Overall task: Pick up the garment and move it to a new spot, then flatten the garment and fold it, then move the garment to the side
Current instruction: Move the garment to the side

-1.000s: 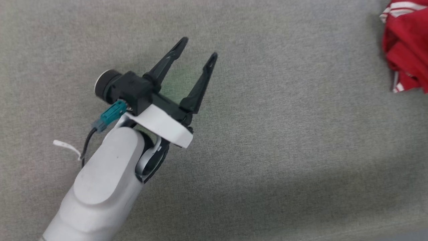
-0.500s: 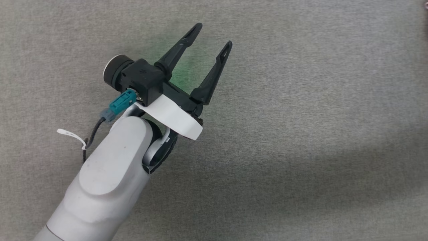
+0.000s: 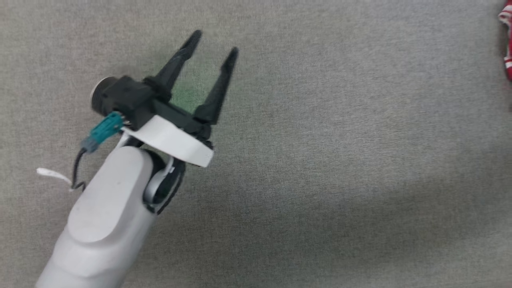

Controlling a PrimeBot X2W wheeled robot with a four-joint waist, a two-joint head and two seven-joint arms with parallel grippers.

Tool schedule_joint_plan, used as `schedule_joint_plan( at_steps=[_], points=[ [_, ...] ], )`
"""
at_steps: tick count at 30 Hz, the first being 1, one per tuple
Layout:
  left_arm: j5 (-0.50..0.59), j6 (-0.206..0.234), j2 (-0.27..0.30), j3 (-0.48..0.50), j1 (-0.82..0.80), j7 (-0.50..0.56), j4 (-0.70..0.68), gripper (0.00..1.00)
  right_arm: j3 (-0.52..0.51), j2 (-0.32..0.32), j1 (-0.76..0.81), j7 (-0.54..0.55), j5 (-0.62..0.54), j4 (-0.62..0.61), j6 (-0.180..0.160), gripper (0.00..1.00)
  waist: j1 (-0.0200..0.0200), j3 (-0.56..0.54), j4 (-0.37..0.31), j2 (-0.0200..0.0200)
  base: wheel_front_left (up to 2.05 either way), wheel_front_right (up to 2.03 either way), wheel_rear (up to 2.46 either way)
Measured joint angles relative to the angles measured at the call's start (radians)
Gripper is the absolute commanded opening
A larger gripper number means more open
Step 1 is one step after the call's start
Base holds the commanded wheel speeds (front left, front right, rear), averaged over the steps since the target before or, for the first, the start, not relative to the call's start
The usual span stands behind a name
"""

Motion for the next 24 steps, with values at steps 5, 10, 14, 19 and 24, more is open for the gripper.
schedule_joint_plan(
  at_steps=[5, 10, 14, 19, 24],
  points=[
    [-0.005, 0.0, 0.022, 0.05, 0.044, 0.0, -0.009, 1.0, 0.01, 0.008, -0.013, -0.026, 0.025, 0.002, 0.0, 1.0, 0.0, -0.036, -0.007, 0.0, 0.0, 0.0, 0.0],
    [-0.014, 0.0, 0.03, 0.11, 0.099, 0.0, -0.026, 1.0, 0.035, 0.041, 0.001, -0.085, 0.076, -0.039, 0.0, 1.0, 0.0, -0.088, -0.01, 0.0, 0.0, 0.0, 0.0],
    [-0.009, 0.0, 0.036, 0.144, 0.133, 0.0, -0.032, 1.0, 0.048, 0.058, 0.042, -0.133, 0.11, -0.069, 0.0, 1.0, 0.0, -0.124, -0.008, 0.0, 0.0, 0.0, 0.0],
    [0.009, 0.0, 0.034, 0.198, 0.185, 0.0, -0.043, 1.0, 0.067, 0.09, 0.098, -0.19, 0.152, -0.12, 0.0, 1.0, 0.0, -0.171, 0.0, 0.0, 0.0, 0.0, 0.0],
    [0.029, 0.0, 0.037, 0.246, 0.246, 0.0, -0.055, 1.0, 0.084, 0.128, 0.169, -0.237, 0.188, -0.184, 0.0, 1.0, 0.0, -0.22, 0.011, 0.0, 0.0, 0.0, 0.0]
  ],
)
